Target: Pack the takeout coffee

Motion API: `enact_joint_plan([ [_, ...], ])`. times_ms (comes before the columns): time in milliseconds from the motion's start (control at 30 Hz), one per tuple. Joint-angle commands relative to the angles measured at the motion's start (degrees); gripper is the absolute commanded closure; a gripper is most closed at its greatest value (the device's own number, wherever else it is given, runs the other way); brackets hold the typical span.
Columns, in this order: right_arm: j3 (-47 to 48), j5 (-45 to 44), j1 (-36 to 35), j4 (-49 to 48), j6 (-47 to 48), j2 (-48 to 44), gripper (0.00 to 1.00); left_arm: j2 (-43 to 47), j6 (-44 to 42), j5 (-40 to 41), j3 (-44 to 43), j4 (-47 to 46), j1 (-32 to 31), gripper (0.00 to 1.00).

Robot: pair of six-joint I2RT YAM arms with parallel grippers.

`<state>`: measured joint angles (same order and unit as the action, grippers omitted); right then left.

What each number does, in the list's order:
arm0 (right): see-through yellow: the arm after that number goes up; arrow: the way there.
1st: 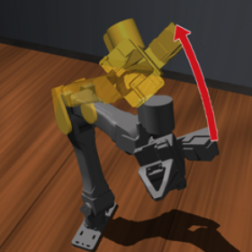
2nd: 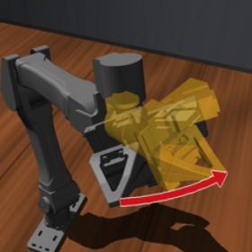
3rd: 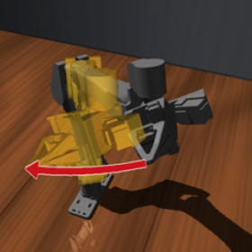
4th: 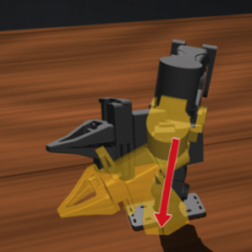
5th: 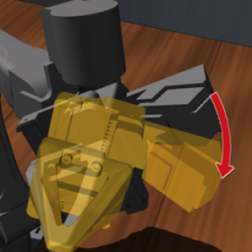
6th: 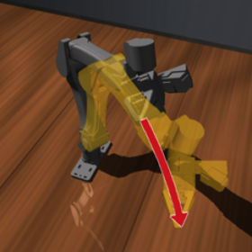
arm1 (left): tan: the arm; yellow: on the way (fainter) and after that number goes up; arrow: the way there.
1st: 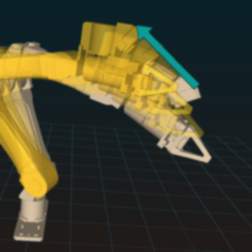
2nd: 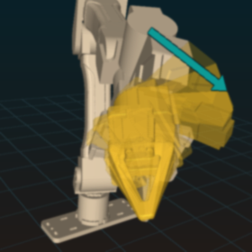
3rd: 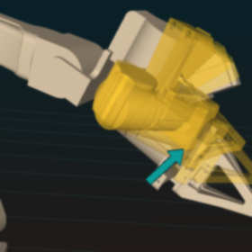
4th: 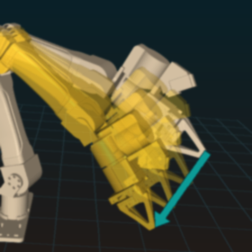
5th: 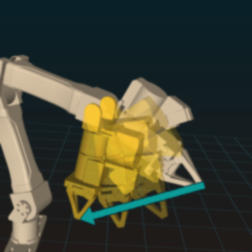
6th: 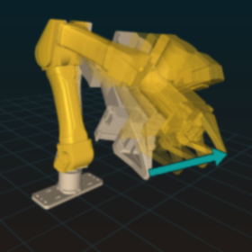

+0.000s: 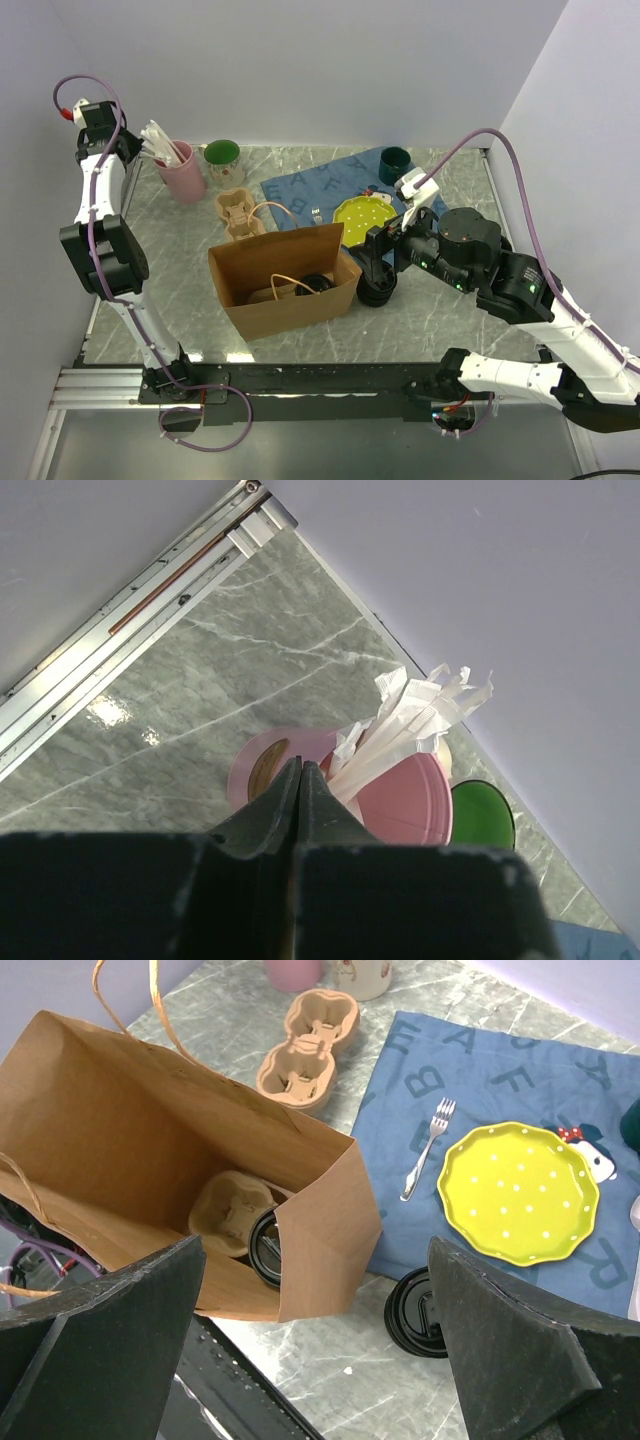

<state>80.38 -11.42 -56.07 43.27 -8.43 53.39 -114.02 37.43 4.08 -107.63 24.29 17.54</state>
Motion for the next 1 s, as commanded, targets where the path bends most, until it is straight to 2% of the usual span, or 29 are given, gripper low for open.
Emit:
enact_joint_plan([
  [0,2.6,-1.4,0.3,-2.6,0.4,-0.1,0.0,1.2,0.7,-0.6,-2.9,-1.0,0.2,0.99],
  [300,2.4,-1.5,0.3,-2.5,0.3,-1.9,0.0,4.0,0.9,0.0,-6.6,3.0,0.1,0.99],
  [600,1.1,-2.0,0.3,-1.9,-0.6,-5.8,0.0,10.6,0.0,0.1,-7.3,7.7,0.2,0.99],
  [733,0.3,-1.2,0.3,-0.9,-2.9,-8.8,0.0,17.7,0.6,-3.0,-6.9,8.6,0.2,0.99],
  [867,-1.0,0.0,0.3,0.9,-6.2,-11.8,0.0,23.6,1.4,-5.2,-10.3,12.4,0.2,0.99],
  [967,-0.8,-0.1,0.3,2.9,-8.1,-13.4,0.0,28.7,2.2,-9.9,-12.9,15.1,0.2,0.99],
])
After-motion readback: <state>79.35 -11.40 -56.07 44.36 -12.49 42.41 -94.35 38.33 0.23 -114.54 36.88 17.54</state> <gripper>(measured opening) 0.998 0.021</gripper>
